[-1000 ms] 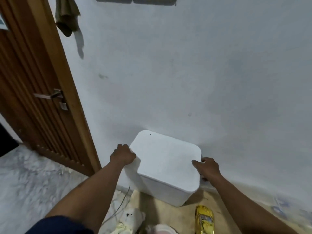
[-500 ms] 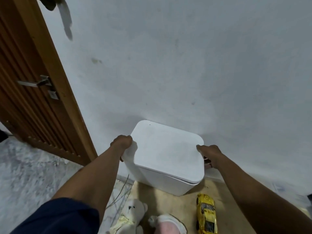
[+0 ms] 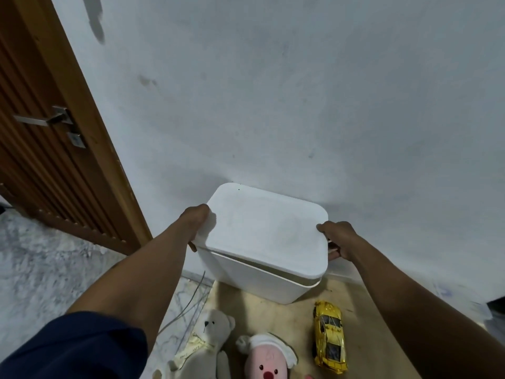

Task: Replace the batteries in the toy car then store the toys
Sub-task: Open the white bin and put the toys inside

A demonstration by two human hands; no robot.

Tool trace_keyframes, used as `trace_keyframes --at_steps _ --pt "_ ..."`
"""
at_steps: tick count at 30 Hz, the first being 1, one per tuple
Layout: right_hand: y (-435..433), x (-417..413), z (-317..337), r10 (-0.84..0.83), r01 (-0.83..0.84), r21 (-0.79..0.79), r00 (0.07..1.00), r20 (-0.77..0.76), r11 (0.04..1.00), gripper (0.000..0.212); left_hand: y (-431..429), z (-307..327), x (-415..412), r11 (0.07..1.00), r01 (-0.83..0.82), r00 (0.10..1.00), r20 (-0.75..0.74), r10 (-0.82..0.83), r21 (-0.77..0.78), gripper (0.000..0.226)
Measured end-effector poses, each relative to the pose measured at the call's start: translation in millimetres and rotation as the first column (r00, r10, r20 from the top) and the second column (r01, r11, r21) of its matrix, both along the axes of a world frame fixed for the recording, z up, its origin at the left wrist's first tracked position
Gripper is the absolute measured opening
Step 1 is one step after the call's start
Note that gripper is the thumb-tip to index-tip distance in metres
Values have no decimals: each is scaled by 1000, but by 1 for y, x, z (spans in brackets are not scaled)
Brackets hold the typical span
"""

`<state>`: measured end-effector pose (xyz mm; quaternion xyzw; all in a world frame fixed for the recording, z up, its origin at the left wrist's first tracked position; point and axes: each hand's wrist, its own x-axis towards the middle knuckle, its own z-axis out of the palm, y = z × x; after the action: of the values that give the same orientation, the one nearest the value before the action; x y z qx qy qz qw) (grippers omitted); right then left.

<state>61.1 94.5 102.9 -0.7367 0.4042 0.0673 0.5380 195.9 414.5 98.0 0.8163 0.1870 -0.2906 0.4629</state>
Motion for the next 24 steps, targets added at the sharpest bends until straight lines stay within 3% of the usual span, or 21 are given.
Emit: trace_keyframes --at_steps 3,5,10,16,24 --pt "1 1 -2 -13 13 -56 1000 10 998 36 1 7 -5 999 15 999 43 -16 41 32" --pt "4 1 -5 -31 31 -119 1000 5 992 35 2 1 -6 993 47 987 148 -63 109 39" --pt "10 -6 -9 -45 47 -256 999 13 966 30 9 -8 -20 990 -51 926 377 -3 134 22" --pt "11 -9 7 -92 106 -116 989 119 988 29 7 -4 -18 990 -136 890 444 107 35 25" --pt "10 -19 13 -141 138 33 964 224 990 25 7 9 -21 948 -257 876 370 310 -185 13"
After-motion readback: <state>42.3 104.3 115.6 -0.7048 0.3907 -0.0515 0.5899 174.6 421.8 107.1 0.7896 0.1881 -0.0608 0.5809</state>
